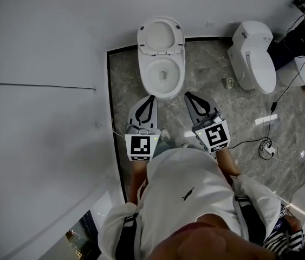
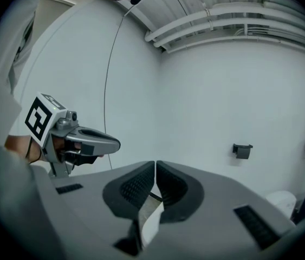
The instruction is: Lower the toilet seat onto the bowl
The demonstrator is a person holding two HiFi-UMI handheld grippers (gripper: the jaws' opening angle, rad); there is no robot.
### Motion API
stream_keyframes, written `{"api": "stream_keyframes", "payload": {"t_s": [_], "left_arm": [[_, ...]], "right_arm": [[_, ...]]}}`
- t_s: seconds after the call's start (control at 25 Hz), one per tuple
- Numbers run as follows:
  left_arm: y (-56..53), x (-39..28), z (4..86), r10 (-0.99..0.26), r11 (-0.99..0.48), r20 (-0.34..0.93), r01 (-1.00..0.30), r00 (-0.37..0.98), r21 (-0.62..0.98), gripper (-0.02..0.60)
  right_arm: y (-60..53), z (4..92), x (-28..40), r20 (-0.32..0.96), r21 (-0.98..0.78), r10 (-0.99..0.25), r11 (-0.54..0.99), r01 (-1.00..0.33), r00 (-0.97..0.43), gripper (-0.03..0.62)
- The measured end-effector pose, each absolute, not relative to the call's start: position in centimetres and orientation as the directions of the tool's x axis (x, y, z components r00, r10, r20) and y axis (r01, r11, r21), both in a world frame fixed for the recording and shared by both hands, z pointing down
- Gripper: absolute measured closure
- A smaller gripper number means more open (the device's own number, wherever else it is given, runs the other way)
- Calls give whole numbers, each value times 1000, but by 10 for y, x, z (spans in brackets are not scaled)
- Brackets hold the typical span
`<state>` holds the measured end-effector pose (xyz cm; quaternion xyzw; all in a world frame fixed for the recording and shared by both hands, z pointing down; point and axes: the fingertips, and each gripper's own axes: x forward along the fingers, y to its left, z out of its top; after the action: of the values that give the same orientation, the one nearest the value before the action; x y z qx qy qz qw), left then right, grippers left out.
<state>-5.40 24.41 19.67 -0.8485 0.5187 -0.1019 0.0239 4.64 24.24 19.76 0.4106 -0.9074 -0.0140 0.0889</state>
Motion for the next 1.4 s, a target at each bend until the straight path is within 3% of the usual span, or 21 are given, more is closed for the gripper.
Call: {"api": "stream_keyframes", "payload": {"t_s": [0.68, 1.4], "left_arm": [[190, -101, 208, -852, -520, 137, -846, 505, -118, 554], [87, -76, 232, -820, -566, 180, -816, 543, -119, 554]], "right_arm": [[197, 212, 0, 191, 126, -793, 605, -787, -579, 563], [100, 237, 14, 205, 79, -772, 625, -776, -601, 563]]}}
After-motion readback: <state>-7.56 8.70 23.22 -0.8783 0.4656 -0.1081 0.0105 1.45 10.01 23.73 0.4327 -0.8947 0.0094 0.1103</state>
